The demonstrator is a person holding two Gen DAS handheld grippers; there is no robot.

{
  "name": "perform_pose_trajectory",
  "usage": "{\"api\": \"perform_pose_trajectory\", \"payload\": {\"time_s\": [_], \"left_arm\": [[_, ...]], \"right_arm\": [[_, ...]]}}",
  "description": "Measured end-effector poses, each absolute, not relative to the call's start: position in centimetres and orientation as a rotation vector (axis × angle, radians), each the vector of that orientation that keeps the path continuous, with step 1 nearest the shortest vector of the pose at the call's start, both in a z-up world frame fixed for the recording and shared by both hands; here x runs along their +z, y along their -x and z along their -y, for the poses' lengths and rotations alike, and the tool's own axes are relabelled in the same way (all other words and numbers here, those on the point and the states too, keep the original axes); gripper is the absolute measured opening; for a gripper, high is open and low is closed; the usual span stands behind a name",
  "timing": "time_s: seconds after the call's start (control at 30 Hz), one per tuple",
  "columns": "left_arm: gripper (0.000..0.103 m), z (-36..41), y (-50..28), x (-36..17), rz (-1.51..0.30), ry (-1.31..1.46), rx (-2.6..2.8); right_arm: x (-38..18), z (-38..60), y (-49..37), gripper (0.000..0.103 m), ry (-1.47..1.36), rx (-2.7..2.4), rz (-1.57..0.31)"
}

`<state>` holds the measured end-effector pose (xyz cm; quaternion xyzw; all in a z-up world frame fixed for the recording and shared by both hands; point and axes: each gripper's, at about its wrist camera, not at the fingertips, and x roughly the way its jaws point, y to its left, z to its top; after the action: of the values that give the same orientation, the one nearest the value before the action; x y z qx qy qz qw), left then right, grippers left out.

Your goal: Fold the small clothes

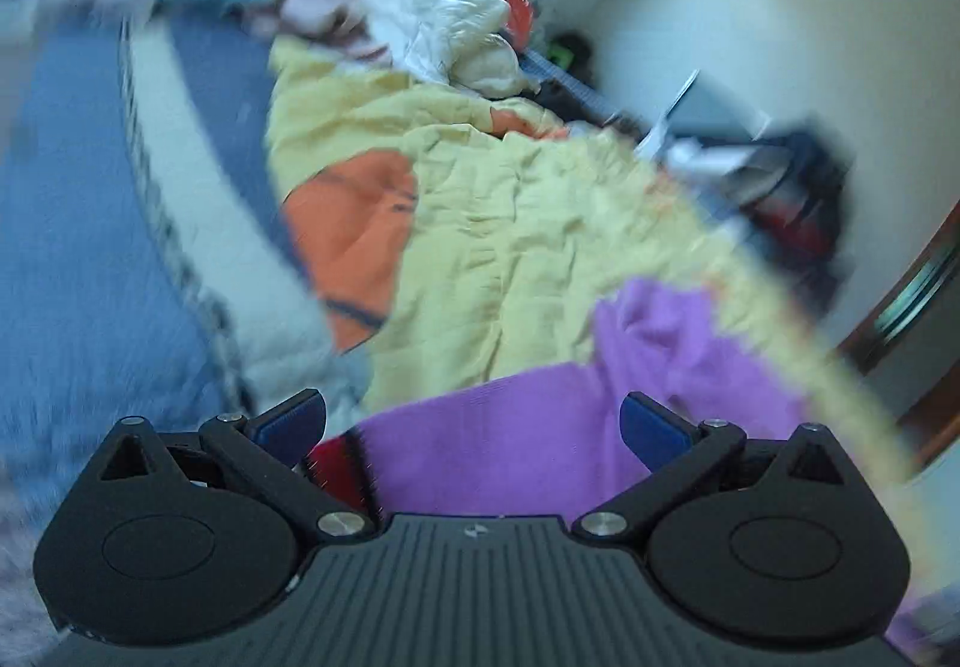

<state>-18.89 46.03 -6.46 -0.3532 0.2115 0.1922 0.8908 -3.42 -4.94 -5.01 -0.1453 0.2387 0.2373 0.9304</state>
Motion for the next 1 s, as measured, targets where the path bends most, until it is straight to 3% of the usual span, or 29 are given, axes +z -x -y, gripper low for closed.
{"api": "perform_pose_trajectory", "payload": {"time_s": [0.23,0.33,0.4,0.47,0.6,0.67,0.7,1.0], "left_arm": [[0.102,-49.6,18.4,-8.2,-0.518,0.642,0.195],[0.096,-49.2,16.5,-8.3,-0.612,0.474,0.152],[0.084,-49.0,15.7,-8.4,-0.665,0.397,0.119],[0.053,-48.8,15.5,-8.7,-0.717,0.354,0.090],[0.035,-48.9,16.1,-8.7,-0.765,0.294,0.066],[0.010,-49.3,16.4,-8.6,-0.781,0.297,0.062],[0.004,-49.3,16.6,-8.7,-0.791,0.298,0.057],[0.003,-47.4,18.5,-5.7,-0.695,0.468,-0.015]], "right_arm": [[-5.8,4.4,3.5,0.100,0.308,0.480,-0.526],[-5.7,4.9,3.6,0.100,0.298,0.464,-0.534],[-5.6,5.2,3.6,0.100,0.295,0.453,-0.537],[-5.5,5.5,3.7,0.100,0.292,0.445,-0.540],[-5.4,5.8,3.5,0.100,0.282,0.435,-0.545],[-5.4,5.7,3.5,0.100,0.280,0.432,-0.546],[-5.4,5.7,3.5,0.100,0.280,0.433,-0.544],[-5.1,5.5,3.7,0.100,0.245,0.452,-0.529]]}}
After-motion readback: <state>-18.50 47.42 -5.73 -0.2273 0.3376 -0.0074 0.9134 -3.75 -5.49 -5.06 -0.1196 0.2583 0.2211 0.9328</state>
